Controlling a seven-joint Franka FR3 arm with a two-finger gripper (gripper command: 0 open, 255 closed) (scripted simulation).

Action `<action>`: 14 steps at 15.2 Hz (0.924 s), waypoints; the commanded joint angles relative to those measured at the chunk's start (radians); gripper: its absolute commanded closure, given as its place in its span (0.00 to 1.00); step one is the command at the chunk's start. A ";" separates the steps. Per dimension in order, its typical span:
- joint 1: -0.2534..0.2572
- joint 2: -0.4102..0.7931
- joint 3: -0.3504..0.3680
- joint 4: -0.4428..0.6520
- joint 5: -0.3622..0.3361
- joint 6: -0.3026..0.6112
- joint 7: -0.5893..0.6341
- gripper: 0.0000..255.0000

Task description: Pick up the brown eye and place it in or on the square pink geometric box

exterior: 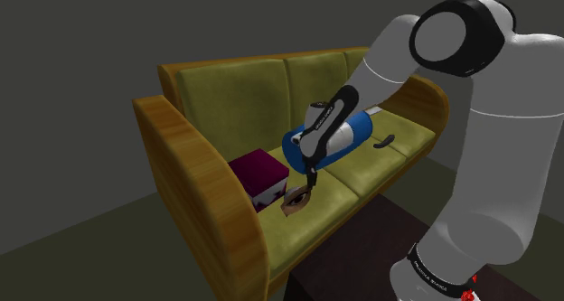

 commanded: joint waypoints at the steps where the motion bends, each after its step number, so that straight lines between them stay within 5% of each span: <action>1: -0.012 0.058 0.012 0.035 0.001 0.027 -0.035 0.00; 14: -0.033 0.172 0.035 0.064 0.019 0.112 -0.049 0.00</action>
